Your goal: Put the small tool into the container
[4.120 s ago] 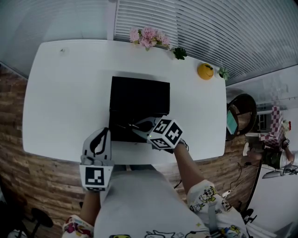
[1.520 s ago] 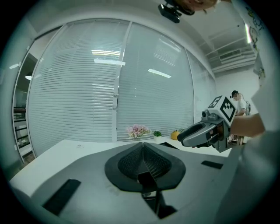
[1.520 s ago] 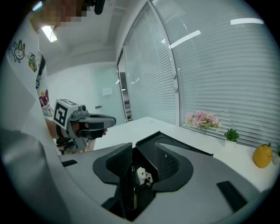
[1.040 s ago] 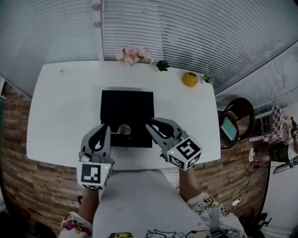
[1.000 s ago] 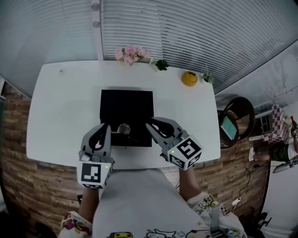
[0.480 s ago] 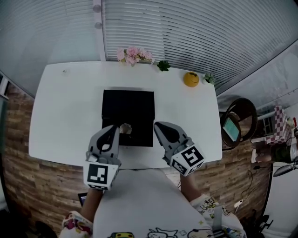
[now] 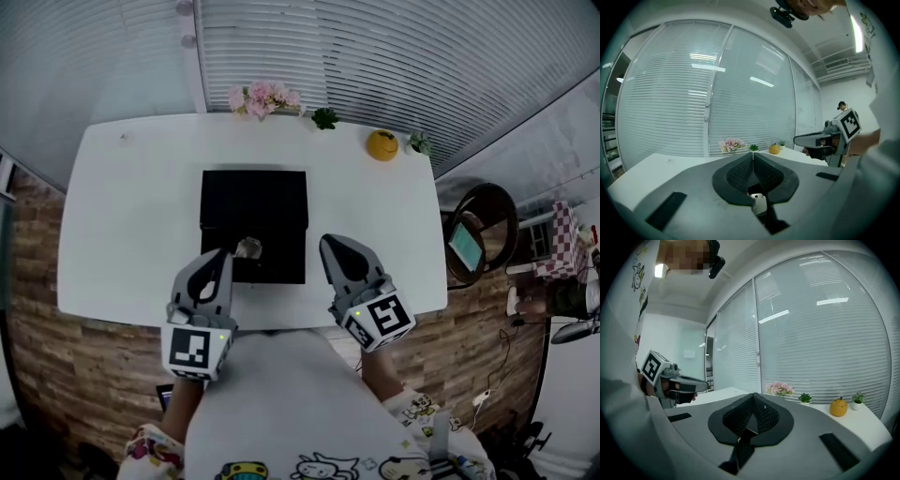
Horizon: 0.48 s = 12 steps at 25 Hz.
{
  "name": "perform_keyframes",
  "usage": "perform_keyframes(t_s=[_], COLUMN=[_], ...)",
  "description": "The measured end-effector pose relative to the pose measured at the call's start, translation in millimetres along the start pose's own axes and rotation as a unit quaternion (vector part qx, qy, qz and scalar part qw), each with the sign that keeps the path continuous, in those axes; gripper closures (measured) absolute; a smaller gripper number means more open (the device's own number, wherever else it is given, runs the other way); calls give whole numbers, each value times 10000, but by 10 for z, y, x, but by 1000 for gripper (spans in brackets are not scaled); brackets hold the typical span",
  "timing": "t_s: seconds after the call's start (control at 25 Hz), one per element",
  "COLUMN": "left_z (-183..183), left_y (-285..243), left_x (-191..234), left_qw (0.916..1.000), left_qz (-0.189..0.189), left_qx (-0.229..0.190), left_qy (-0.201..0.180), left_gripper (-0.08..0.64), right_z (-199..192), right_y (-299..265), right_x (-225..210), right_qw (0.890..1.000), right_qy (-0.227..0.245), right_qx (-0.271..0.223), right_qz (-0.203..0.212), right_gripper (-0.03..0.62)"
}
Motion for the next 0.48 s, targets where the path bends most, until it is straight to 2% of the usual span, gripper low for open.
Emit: perform_keyframes(t_s=[0.48], left_z=[-71], left_y=[-25], left_x=[-60], left_qw=[9999], left_qz=[12], left_qx=[56], left_qy=[128], left_gripper=[554], right_z=[-96], right_y=[33], right_x=[17], right_qw=[9999], right_qy=[-3], right_qx=[98], right_qz=[-38], right_gripper=[592])
Point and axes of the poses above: the fingertips, and each gripper's own axes: y backward along the fingers, x to its left, z out of its top, the point moved 3 cm from there along y, backward along the fingers, and after that the axes turned 6 degrees about y, right-handed, at the moved point
